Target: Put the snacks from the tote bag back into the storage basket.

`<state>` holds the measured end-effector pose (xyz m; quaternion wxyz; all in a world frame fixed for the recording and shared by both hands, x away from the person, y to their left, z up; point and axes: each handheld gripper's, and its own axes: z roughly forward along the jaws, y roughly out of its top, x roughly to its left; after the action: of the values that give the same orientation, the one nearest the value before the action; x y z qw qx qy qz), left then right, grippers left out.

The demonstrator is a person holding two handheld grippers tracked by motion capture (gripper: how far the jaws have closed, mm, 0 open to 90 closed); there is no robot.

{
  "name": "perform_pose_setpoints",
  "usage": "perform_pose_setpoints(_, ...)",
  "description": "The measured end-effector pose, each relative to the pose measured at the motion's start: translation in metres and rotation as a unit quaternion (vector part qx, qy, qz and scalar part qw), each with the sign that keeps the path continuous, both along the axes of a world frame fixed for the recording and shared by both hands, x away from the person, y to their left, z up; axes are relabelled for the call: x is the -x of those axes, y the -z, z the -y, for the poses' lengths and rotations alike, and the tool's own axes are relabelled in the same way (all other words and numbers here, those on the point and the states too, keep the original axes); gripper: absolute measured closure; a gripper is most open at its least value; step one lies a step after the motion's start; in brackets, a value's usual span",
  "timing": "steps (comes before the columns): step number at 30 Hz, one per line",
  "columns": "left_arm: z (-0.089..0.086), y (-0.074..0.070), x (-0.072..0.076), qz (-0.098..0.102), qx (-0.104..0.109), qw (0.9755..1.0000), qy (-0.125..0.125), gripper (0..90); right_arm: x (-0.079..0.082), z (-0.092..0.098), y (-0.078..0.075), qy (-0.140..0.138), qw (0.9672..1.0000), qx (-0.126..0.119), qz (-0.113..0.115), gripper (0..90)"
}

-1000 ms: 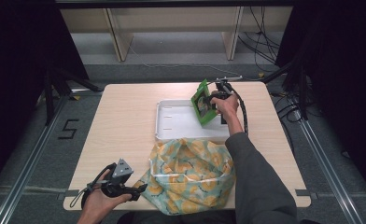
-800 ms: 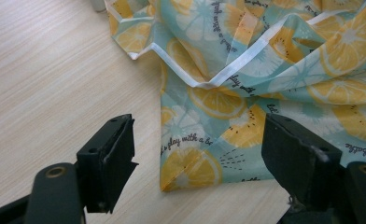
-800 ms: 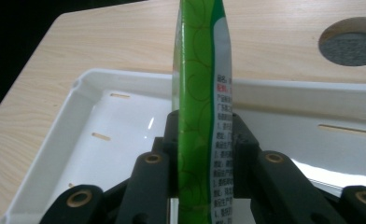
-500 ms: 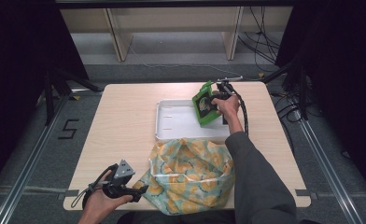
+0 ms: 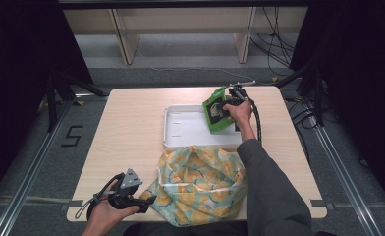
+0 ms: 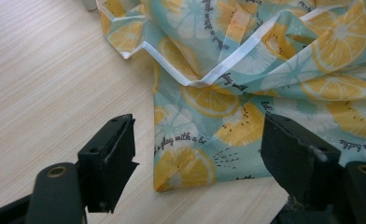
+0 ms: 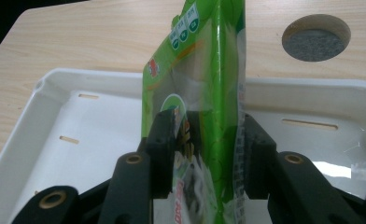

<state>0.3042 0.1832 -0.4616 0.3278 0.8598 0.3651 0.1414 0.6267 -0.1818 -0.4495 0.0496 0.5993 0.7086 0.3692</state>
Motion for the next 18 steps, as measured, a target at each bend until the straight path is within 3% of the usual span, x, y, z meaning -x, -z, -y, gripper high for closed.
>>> perform_pose_setpoints(4, 0.0001, 0.0, 0.0002, 0.0, 0.0, 1.0, 0.0, 26.0, -0.0011, -0.0007, 0.0006, 0.014, 0.9999, 0.001, -0.006, 60.9)
perform_pose_setpoints(5, 0.0001, 0.0, 0.0002, 0.0, 0.0, 1.0, 0.0, 26.0, -0.0001, -0.0023, -0.0002, 0.022, 0.9995, -0.007, -0.02, 60.3)
perform_pose_setpoints(8, 0.0005, 0.0002, 0.0005, -0.001, 0.002, 1.0, 0.0, 26.1, 0.0003, -0.0025, -0.001, 0.026, 0.9993, 0.002, -0.026, 59.8)
perform_pose_setpoints(9, 0.0006, 0.0001, 0.0006, -0.001, 0.001, 1.0, 0.0, 26.1, -0.0002, -0.0014, 0.0001, 0.019, 0.9997, 0.0, -0.017, 59.7)
perform_pose_setpoints(10, 0.001, 0.0004, 0.0006, 0.0, 0.003, 1.0, -0.001, 26.1, -0.0011, 0.0005, 0.0007, 0.009, 0.9998, 0.014, -0.007, 59.1)
perform_pose_setpoints(12, 0.0016, 0.001, 0.0011, -0.004, 0.007, 0.9999, -0.006, 26.1, -0.0003, -0.0019, -0.0002, 0.021, 0.9994, 0.023, -0.014, 57.8)
perform_pose_setpoints(15, 0.0017, 0.001, 0.0012, -0.003, 0.006, 1.0, -0.007, 26.2, 0.0004, -0.002, 0.0007, 0.025, 0.9993, 0.013, -0.023, 56.6)
perform_pose_setpoints(16, 0.0018, 0.0011, 0.0012, -0.004, 0.007, 0.9999, -0.007, 26.2, 0.0003, -0.0007, 0.0021, 0.02, 0.9996, 0.016, -0.015, 56.5)
perform_pose_setpoints(17, 0.0017, 0.0011, 0.0011, -0.004, 0.007, 0.9999, -0.007, 26.2, -0.0017, 0.0039, 0.0037, 0.003, 0.9994, 0.035, 0.0, 56.7)
perform_pose_setpoints(18, 0.0017, 0.0011, 0.0012, -0.004, 0.007, 0.9999, -0.007, 26.2, -0.001, 0.0028, 0.003, 0.01, 0.9995, 0.031, -0.006, 56.3)
